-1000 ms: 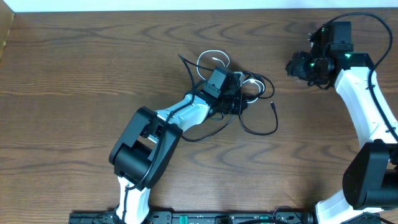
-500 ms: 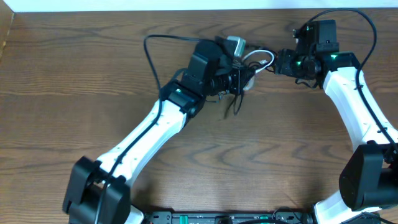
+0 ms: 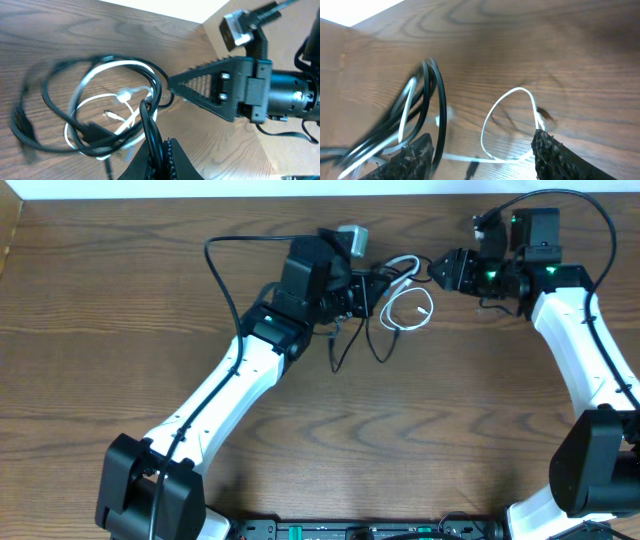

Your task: Untangle cables

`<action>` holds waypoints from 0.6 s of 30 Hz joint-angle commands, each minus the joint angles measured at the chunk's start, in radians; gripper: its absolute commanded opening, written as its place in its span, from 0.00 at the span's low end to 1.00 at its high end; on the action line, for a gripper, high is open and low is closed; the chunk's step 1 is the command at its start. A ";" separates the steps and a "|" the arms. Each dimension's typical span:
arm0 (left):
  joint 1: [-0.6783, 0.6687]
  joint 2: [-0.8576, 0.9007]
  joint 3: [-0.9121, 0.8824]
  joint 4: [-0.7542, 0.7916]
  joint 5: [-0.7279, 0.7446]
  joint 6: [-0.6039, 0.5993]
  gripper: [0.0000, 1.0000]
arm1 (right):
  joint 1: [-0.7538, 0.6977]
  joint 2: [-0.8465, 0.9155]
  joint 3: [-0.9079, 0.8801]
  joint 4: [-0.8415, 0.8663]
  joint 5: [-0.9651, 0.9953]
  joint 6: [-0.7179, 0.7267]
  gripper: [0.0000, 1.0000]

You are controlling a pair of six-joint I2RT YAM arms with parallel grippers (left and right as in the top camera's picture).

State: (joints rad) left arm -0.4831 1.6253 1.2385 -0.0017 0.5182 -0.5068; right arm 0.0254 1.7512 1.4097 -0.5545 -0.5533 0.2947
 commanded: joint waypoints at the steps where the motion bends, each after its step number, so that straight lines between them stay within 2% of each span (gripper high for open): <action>1: 0.004 -0.005 0.015 0.003 0.043 -0.034 0.07 | 0.001 0.003 -0.005 0.017 -0.095 0.011 0.60; 5: 0.004 -0.005 0.015 0.004 0.096 -0.034 0.07 | 0.019 0.008 -0.005 0.029 -0.080 0.051 0.56; 11: 0.005 -0.005 0.015 0.005 0.096 -0.033 0.07 | 0.064 0.054 -0.006 0.003 0.028 0.171 0.46; 18: 0.004 -0.005 0.015 0.011 0.095 -0.033 0.07 | 0.071 0.135 -0.006 -0.015 0.019 0.215 0.34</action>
State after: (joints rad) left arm -0.4797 1.6253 1.2385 -0.0002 0.5972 -0.5320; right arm 0.0929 1.8511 1.4097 -0.5644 -0.5457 0.4698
